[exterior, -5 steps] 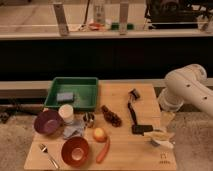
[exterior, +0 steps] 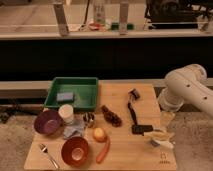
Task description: Wipe tray with sponge
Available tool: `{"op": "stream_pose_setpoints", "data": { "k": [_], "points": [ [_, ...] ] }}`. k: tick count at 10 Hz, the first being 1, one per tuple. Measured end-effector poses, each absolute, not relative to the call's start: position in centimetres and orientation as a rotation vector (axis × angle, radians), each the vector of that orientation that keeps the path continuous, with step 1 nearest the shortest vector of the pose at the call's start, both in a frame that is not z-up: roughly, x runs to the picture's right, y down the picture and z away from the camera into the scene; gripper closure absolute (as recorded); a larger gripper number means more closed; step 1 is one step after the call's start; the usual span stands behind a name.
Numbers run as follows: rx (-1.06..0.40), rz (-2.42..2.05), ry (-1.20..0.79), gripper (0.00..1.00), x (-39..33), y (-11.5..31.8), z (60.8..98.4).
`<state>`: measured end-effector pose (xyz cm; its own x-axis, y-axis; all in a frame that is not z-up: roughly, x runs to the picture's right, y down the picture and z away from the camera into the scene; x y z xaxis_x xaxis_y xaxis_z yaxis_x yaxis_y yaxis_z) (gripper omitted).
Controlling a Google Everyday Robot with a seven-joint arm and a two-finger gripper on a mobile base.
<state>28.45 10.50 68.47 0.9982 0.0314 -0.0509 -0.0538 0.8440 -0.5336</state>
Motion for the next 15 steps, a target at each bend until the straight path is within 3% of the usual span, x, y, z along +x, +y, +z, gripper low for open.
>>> {"op": "stream_pose_setpoints", "data": {
  "k": [15],
  "points": [
    [-0.520,-0.055,-0.012,0.20,22.2,6.6,70.7]
  ]
}}
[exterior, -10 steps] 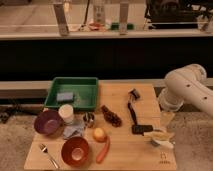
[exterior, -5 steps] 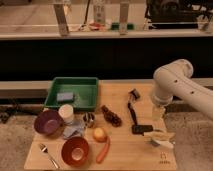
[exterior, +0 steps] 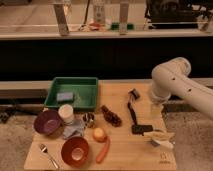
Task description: Wipe tray with sponge
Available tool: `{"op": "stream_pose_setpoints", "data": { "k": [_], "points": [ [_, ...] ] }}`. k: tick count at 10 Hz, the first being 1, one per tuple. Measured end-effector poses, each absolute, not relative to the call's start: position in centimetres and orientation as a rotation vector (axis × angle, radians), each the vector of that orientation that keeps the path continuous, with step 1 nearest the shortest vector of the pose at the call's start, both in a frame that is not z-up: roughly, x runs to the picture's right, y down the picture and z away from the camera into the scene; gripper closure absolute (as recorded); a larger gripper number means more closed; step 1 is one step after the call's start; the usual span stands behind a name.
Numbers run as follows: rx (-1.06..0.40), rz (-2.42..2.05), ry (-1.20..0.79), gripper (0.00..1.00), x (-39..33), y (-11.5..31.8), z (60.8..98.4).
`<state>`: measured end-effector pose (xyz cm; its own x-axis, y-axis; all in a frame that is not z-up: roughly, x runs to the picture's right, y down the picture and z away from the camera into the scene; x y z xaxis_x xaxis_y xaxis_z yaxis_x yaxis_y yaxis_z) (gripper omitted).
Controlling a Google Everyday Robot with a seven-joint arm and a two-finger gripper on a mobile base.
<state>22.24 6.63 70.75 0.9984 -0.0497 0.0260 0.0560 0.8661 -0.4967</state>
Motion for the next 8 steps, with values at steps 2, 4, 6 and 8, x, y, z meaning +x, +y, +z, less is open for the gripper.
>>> {"op": "stream_pose_setpoints", "data": {
  "k": [2,4,6,8],
  "points": [
    [-0.518,-0.072,-0.023,0.20,21.5,6.3,70.9],
    [-0.515,-0.091,-0.037,0.20,20.6,5.9,71.3],
    [-0.508,-0.103,-0.046,0.20,19.8,5.4,71.7],
    [-0.503,-0.114,-0.057,0.20,19.1,5.0,72.2]
  ]
}}
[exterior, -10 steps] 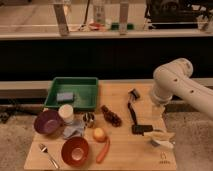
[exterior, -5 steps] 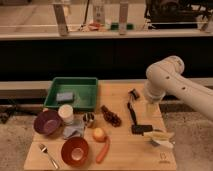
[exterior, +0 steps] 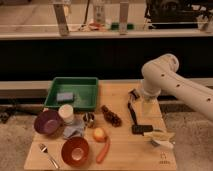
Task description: Wipe tray with sponge
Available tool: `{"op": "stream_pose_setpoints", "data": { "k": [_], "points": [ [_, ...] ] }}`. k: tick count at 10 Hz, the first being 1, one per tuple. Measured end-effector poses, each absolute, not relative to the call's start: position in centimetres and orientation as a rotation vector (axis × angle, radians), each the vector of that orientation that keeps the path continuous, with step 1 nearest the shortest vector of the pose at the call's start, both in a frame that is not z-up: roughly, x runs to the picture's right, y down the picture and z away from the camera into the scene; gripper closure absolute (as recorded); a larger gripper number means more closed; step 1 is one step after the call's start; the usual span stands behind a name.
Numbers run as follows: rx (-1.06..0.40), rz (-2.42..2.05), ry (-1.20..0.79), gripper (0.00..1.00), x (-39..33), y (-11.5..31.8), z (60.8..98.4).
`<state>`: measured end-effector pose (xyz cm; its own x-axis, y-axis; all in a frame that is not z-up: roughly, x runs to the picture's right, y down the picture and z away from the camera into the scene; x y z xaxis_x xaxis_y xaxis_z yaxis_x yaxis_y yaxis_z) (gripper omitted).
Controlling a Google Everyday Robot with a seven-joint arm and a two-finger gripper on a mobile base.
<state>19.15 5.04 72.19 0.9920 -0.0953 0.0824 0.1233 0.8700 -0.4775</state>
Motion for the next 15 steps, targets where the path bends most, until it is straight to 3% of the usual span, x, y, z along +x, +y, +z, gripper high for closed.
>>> {"op": "stream_pose_setpoints", "data": {
  "k": [15],
  "points": [
    [-0.465,-0.150,-0.154,0.20,12.7,2.8,75.7]
  ]
}}
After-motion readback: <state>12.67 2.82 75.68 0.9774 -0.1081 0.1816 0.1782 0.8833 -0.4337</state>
